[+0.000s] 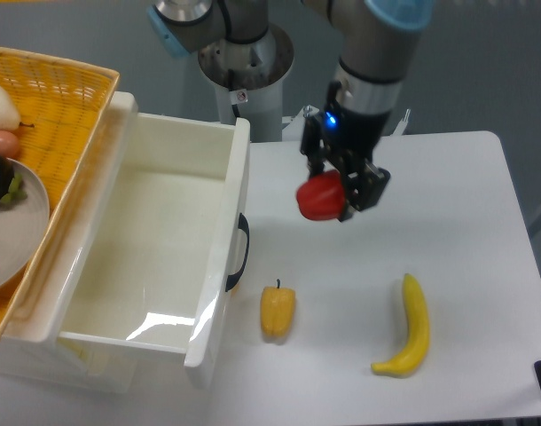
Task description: Place the red pepper in the upper white drawer
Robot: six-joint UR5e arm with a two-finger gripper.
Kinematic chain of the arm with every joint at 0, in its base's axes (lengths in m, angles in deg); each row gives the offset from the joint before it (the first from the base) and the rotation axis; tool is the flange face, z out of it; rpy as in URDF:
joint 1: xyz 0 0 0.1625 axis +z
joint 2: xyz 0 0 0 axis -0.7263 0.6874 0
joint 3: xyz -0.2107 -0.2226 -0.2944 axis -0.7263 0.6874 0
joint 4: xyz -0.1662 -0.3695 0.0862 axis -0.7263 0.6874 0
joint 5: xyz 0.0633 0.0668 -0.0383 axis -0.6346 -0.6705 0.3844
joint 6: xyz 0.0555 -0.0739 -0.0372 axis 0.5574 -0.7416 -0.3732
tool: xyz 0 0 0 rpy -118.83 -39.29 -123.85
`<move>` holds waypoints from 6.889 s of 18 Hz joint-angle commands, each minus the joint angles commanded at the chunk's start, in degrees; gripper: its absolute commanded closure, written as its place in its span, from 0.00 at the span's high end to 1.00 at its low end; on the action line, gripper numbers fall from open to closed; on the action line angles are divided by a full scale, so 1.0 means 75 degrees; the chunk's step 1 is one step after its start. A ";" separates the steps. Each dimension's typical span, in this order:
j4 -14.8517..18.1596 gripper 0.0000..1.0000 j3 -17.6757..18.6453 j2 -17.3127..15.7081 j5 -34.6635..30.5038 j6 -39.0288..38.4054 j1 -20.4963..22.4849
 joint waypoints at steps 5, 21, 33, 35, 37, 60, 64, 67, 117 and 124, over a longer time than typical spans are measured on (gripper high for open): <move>-0.0070 0.41 0.0059 -0.0024 0.0048 0.0023 -0.0832; -0.0129 0.41 0.0211 0.0492 -0.0011 0.0586 -0.2004; -0.0574 0.41 0.0398 0.1019 -0.0713 0.0586 -0.2602; -0.0586 0.41 0.0445 0.1101 -0.0714 0.0574 -0.2626; -0.0656 0.41 0.0480 0.1125 -0.0714 0.0574 -0.2638; -0.1172 0.66 0.0750 0.1465 -0.0831 0.0445 -0.2942; -0.1417 0.75 0.0867 0.1512 -0.0925 0.0457 -0.3013; -0.1453 0.79 0.0891 0.1500 -0.0937 0.0457 -0.3013; -0.1465 1.00 0.0082 0.1944 -0.1943 -0.2778 0.0889; -0.2074 1.00 -0.0011 0.3138 -0.2038 -0.2428 0.1007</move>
